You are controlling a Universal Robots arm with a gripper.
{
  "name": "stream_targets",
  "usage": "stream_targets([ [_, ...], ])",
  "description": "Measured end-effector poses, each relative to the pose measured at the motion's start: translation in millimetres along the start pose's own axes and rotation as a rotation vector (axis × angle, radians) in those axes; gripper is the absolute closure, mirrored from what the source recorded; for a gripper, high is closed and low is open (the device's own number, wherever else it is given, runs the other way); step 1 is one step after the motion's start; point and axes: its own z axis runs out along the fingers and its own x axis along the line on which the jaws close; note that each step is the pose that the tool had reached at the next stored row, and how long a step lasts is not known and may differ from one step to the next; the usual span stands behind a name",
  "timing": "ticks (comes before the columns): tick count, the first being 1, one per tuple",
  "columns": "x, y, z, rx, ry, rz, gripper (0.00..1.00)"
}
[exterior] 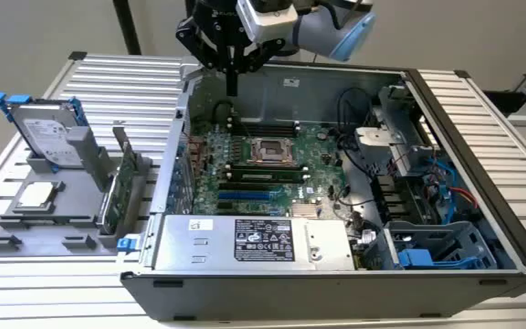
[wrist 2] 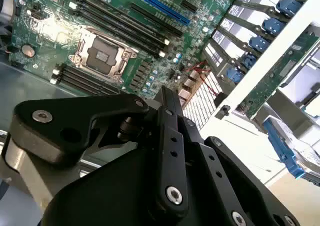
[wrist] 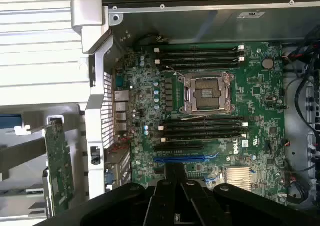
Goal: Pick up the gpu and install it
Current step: 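Reach for the gpu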
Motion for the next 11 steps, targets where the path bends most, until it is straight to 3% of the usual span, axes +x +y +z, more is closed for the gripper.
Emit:
stream_targets([
  [11,0.0,0.0,0.0,0.0,0.0,0.0,1.0],
])
